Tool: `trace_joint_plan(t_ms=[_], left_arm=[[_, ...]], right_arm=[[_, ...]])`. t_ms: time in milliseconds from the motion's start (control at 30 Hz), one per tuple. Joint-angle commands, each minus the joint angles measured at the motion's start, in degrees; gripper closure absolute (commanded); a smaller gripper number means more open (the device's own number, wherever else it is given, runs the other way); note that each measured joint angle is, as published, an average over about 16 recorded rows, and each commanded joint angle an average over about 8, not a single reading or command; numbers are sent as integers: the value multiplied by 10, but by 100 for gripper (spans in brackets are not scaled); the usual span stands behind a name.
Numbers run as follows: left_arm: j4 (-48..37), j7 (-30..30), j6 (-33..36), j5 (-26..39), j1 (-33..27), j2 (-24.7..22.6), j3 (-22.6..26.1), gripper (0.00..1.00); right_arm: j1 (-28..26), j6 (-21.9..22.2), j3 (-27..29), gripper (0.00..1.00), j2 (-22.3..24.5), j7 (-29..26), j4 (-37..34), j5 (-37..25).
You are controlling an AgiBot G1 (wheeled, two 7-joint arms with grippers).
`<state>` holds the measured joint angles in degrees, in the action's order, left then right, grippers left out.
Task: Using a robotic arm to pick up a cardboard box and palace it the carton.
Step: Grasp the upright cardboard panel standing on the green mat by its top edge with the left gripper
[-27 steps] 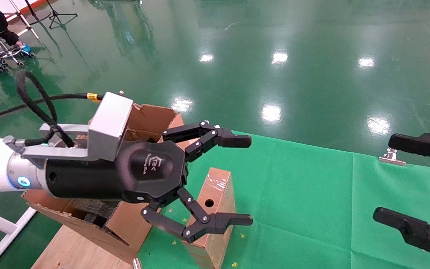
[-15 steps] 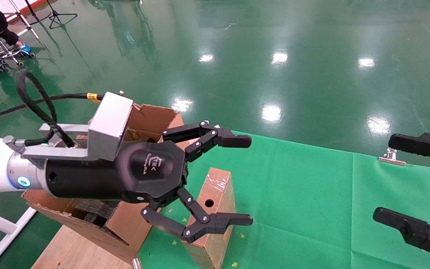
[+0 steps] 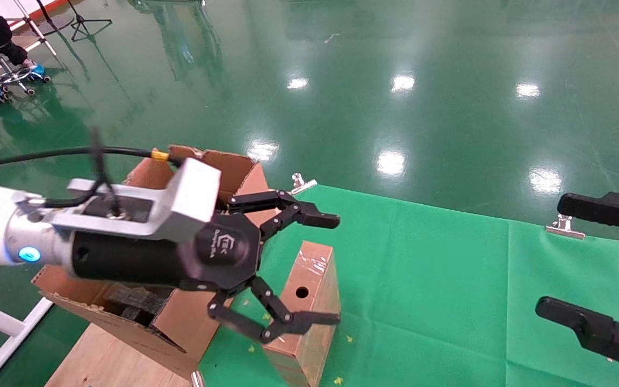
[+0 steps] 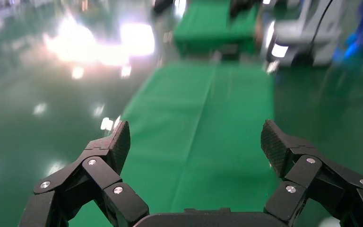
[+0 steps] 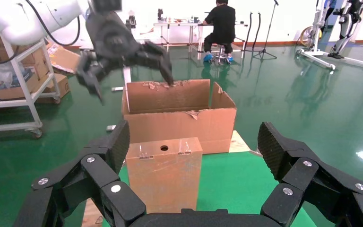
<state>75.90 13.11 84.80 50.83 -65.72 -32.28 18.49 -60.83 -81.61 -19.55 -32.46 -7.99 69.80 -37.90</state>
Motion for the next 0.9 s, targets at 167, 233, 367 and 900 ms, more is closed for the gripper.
trace_joint_plan(t_ms=[167, 233, 367, 900], left_arm=[[11, 26, -6, 54, -33, 6, 20, 0], [10, 28, -7, 56, -37, 6, 22, 0], [4, 31, -9, 67, -41, 13, 24, 0], [12, 381, 21, 352, -247, -73, 157, 0]], right_arm=[[0, 0, 0, 100, 0, 0, 0, 0], [0, 0, 0, 100, 0, 0, 0, 0], [0, 0, 0, 100, 0, 0, 0, 0], [0, 0, 0, 100, 0, 0, 0, 0]])
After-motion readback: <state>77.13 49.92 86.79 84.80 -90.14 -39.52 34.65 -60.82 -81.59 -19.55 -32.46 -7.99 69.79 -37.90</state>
